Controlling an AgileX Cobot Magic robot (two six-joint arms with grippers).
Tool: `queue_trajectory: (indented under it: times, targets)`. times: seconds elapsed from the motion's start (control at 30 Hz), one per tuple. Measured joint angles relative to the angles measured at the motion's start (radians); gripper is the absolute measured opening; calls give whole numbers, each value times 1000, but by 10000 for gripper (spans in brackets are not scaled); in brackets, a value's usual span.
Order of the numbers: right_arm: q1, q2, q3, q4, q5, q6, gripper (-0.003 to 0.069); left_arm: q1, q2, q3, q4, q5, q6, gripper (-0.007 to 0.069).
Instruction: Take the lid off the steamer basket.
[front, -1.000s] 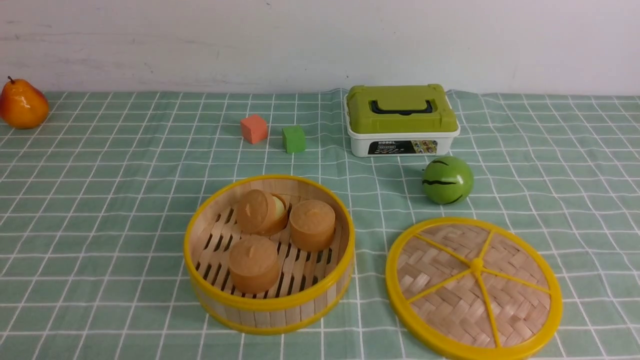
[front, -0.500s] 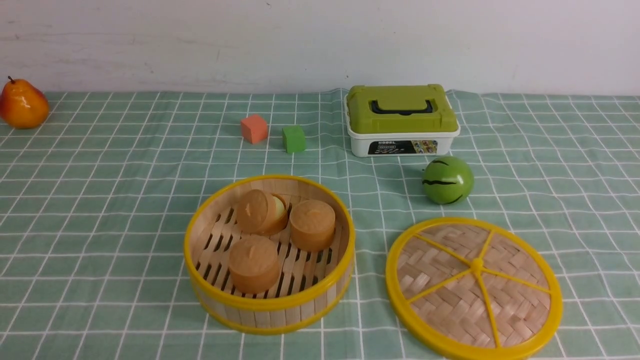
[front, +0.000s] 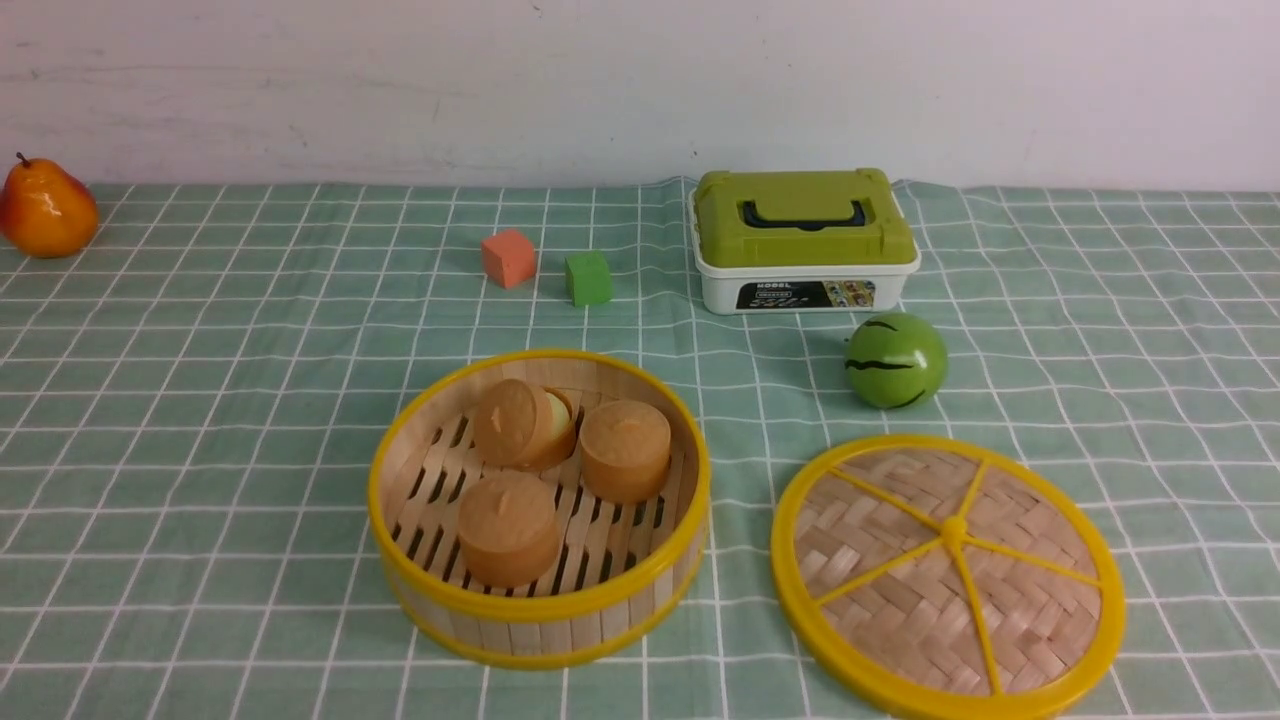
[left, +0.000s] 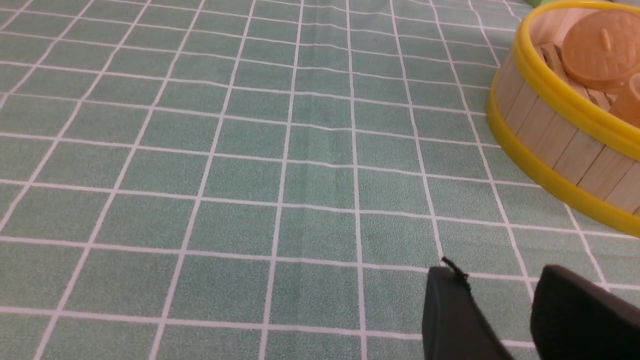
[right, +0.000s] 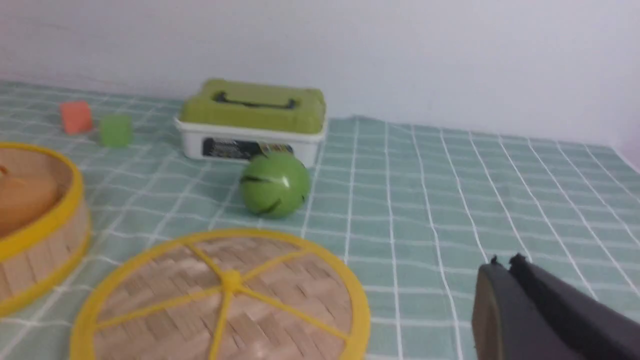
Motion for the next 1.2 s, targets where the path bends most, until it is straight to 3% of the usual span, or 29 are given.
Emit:
queue_trajectory:
  times: [0.13,0.27,1.2]
  targets:
    - [-83,-104,157,68,16,0,-7,0,0,0,0,0,0,239]
    - [-109,-129,170,115,106,0,-7,0,0,0,0,0,0,239]
    - [-116,-130,162,93,167,27,-4,0,0,0,0,0,0,239]
